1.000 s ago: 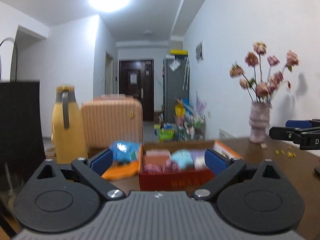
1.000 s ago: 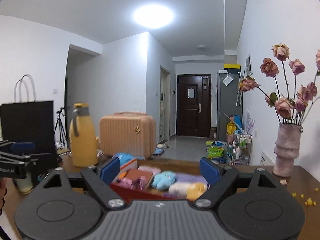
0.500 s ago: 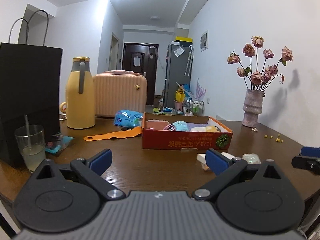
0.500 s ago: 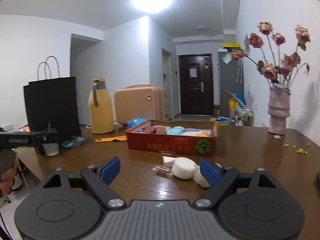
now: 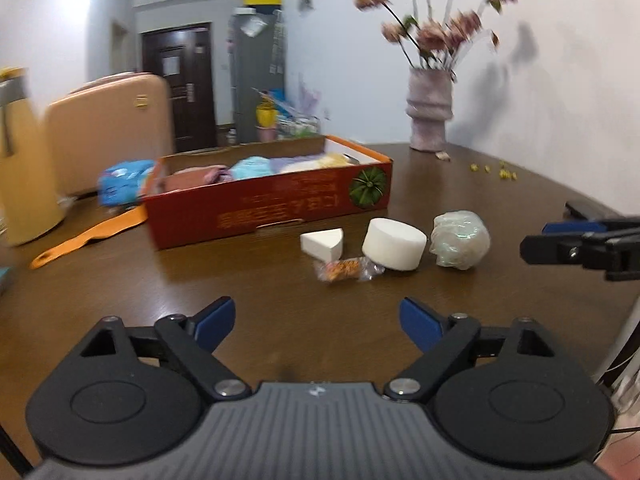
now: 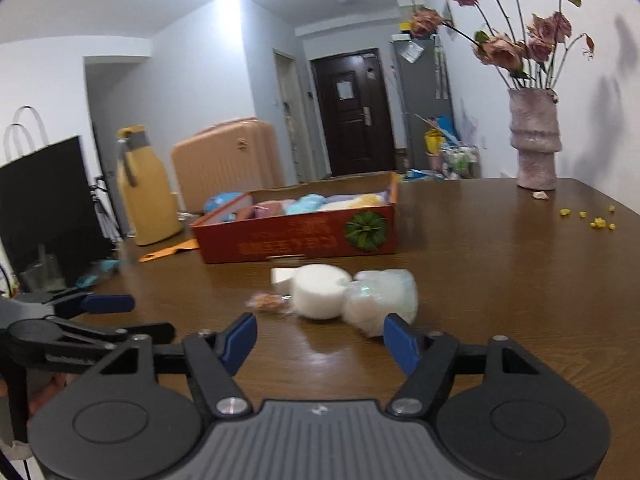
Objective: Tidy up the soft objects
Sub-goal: 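Grasp the wrapped snack packet with the left gripper while the right grasps the clear bag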
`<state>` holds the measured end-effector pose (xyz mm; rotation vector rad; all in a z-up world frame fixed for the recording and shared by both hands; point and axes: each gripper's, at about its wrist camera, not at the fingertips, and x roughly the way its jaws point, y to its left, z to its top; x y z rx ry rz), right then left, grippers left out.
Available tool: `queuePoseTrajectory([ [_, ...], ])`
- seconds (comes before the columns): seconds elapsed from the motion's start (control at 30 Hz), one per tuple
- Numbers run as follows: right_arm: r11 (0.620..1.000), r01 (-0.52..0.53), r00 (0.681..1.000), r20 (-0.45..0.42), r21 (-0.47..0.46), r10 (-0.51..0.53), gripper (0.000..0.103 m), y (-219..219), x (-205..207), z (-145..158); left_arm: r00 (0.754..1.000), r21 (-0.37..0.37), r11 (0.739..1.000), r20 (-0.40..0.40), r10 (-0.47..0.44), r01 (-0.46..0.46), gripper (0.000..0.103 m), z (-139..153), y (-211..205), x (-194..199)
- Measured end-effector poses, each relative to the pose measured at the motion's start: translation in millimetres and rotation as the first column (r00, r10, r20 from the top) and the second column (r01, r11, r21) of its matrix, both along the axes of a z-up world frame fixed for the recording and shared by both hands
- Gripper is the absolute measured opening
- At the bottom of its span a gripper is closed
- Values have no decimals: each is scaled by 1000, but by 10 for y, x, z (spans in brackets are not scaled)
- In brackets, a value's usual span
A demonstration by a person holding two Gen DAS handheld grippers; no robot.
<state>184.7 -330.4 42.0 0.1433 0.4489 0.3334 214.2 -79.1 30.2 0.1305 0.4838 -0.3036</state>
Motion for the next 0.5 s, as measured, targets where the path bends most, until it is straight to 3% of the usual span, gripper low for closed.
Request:
queuePoseTrajectory([
  [0.1,999,32,999,-18,-7,-32,69,-53,213,0,998,30,998,-19,-57,58,86,-95,-139,376],
  [0.17,1000,24,1000,-11,-5,-24,69,-53,322,31,993,43,994,-67,-101,104,76,-173,-205,665],
  [0.37,999,30,999,-25,-42,-31,69,13,708,-58,972,50,978,-133,-194,202,74,-315,-248,1100],
  [0.4,998,39,998,-41,-41,-40,69,3,781,-101,970,46,977,-138,-203,210,68,-331,-244,1122],
  [0.47,999,45,997,-64,-30,-47,69,-25,895,-165,963,6,975,-155,-220,224,33,-336,-217,1157],
  [0.5,998,49,996,-71,-28,-50,69,-35,937,-190,962,-7,975,-157,-222,224,26,-332,-204,1162],
])
